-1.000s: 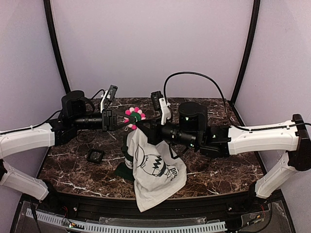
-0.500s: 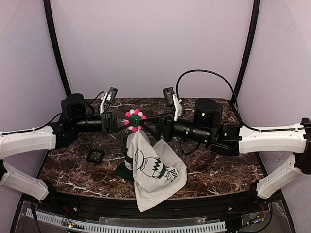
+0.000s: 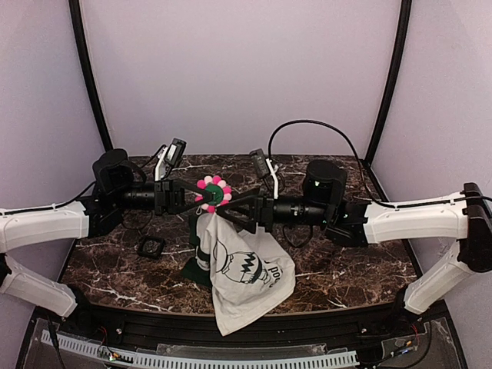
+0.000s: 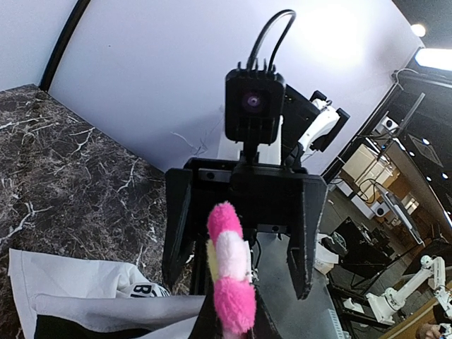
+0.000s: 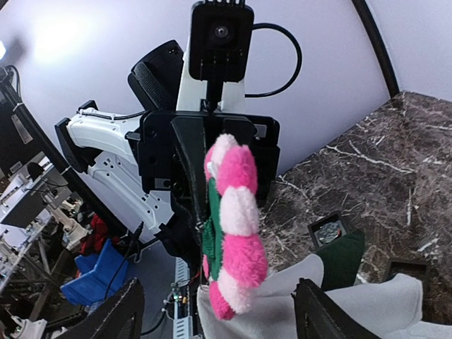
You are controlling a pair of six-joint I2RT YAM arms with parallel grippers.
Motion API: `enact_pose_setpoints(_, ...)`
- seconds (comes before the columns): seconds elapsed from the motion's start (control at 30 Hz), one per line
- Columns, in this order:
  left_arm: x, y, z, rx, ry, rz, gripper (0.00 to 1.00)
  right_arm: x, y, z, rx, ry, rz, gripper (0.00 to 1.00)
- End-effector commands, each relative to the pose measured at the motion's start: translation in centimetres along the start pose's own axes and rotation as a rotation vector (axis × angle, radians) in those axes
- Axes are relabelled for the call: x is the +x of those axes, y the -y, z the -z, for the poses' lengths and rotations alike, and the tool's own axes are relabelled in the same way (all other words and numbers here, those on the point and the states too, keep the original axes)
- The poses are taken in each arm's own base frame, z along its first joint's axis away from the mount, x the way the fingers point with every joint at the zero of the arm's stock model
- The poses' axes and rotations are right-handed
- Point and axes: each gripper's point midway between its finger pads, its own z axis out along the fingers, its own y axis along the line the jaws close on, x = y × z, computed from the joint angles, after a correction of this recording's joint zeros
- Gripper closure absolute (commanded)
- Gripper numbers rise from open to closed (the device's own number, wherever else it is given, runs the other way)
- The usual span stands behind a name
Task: Remove the brooch from the garment
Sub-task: Remove the brooch from the crumpled clothing.
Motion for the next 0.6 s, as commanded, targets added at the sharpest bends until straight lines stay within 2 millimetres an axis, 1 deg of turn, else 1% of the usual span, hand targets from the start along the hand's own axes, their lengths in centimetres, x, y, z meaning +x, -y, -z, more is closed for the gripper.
enact_pose_setpoints(0.0,-0.6,2.7,0.4,0.097,0.011,-0.059,0.99,-0.8,-1.9,-0.7,-0.13,0.011,0.0,0.32)
enact_pose_setpoints(0.1,-0.5,3.0,0.4,0.11,0.004,-0.064,0.99,-0.9,-2.0,-1.0,-0.148,0.018,-0.011,0.43)
enact_pose_setpoints(0.2,-0.3,3.2,0.4,0.116,-0.002,-0.066,0.99,-0.8,-1.8,-1.5,-0.151,0.012,-0.031,0.52)
enact_pose_setpoints(0.57,0.0,3.9,0.2,0.145,-0.018,-0.085,0.99,-0.7,-0.9,-2.5,-0.131,0.007,-0.08,0.78)
